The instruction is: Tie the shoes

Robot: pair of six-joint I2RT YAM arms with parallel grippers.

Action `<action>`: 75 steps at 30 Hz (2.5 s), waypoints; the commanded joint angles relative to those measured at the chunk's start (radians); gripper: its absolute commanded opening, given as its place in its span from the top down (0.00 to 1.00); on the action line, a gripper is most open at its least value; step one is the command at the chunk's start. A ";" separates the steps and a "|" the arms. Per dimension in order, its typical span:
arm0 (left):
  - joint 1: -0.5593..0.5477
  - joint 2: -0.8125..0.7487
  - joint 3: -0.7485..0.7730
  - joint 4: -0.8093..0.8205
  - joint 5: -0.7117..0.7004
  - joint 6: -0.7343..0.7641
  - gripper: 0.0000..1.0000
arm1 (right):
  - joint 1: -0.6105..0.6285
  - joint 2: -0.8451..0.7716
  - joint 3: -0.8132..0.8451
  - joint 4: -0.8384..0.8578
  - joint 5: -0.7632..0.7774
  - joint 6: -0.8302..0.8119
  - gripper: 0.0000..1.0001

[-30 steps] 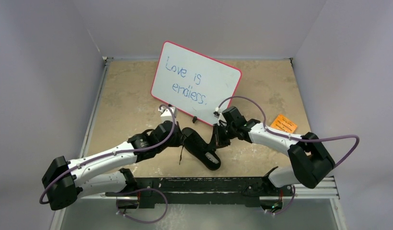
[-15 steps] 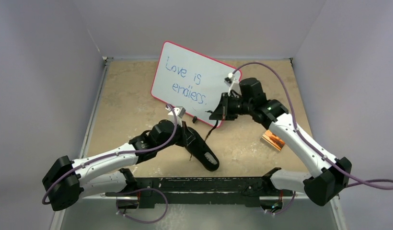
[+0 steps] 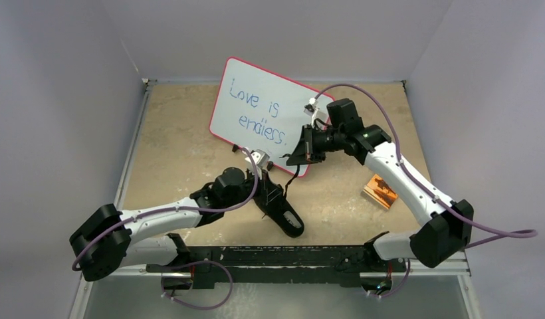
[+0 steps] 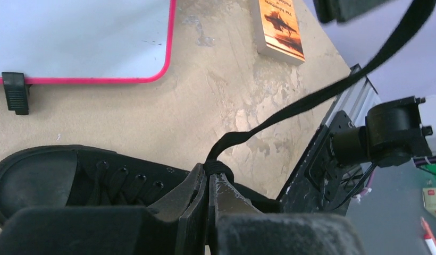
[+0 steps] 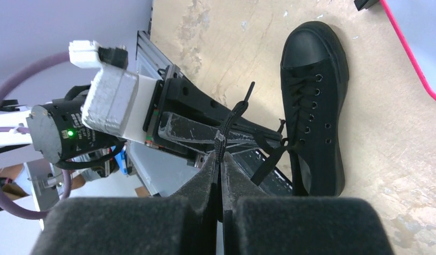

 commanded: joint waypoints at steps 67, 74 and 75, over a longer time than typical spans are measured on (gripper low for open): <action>-0.011 0.149 -0.004 0.360 0.124 0.166 0.67 | -0.039 0.093 0.066 0.020 -0.199 -0.006 1.00; -0.011 0.167 0.004 0.373 0.115 0.164 0.69 | -0.039 0.109 0.064 0.042 -0.216 0.008 1.00; -0.011 0.166 0.002 0.372 0.108 0.165 0.71 | -0.038 0.111 0.067 0.040 -0.218 0.010 1.00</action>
